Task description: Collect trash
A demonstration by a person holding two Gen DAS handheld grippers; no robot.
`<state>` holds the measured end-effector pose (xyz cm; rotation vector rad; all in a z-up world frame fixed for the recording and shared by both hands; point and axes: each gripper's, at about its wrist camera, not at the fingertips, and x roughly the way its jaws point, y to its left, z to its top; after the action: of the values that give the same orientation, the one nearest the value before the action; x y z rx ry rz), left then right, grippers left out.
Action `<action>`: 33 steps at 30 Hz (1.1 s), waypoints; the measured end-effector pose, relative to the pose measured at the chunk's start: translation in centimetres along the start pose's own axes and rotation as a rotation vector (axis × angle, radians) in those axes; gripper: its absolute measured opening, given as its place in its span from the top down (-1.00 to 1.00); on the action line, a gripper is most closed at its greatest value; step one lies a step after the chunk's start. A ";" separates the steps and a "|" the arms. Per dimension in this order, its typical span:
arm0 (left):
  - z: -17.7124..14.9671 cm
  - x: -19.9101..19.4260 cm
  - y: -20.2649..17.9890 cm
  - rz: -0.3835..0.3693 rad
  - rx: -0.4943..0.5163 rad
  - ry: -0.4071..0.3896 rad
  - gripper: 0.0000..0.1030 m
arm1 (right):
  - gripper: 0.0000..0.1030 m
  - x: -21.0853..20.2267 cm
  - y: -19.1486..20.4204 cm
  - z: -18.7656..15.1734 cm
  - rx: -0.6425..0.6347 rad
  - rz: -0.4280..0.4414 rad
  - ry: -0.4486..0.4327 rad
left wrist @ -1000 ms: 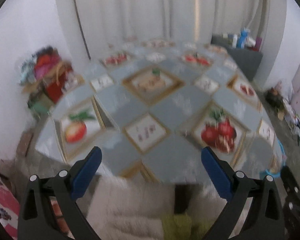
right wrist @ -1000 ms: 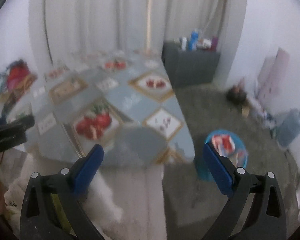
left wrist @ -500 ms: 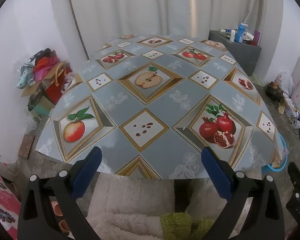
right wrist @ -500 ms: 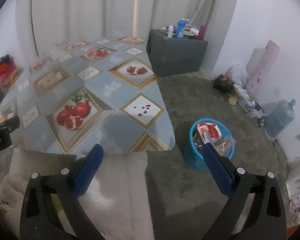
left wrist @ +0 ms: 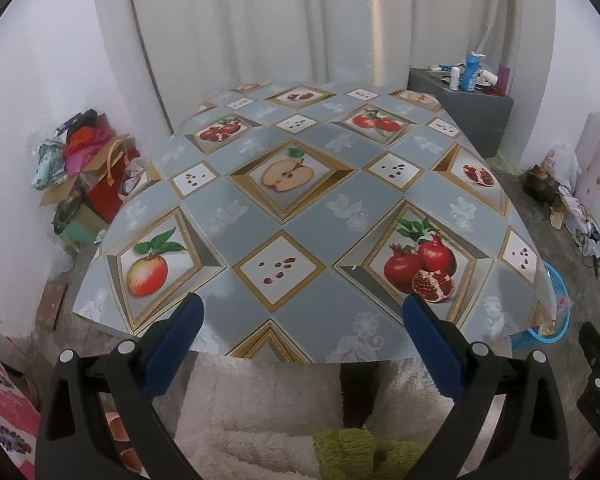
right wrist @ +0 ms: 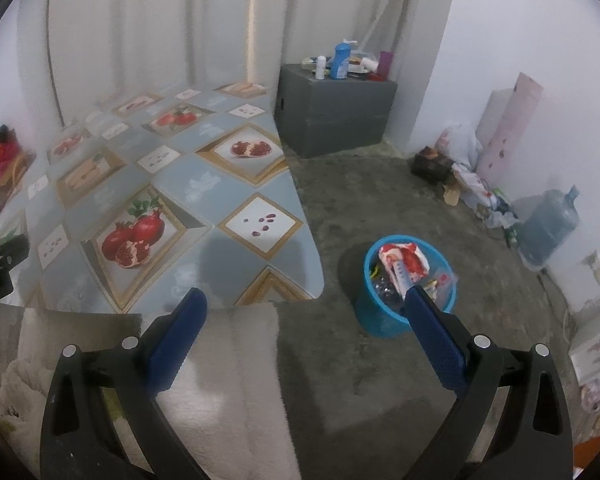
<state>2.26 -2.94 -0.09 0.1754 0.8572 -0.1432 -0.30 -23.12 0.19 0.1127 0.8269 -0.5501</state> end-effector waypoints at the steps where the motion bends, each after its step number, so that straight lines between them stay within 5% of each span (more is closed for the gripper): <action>1: 0.0 -0.1 -0.2 -0.002 0.007 -0.005 -0.89 | -0.85 0.0 -0.1 0.0 0.002 0.000 0.000; 33: 0.4 -0.5 -1.4 -0.022 0.042 -0.020 -0.89 | -0.85 0.0 -0.6 0.2 -0.004 -0.006 -0.013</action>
<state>1.96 -4.34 0.36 0.2035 0.8363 -0.1833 -0.46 -23.67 0.42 0.1027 0.8155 -0.5541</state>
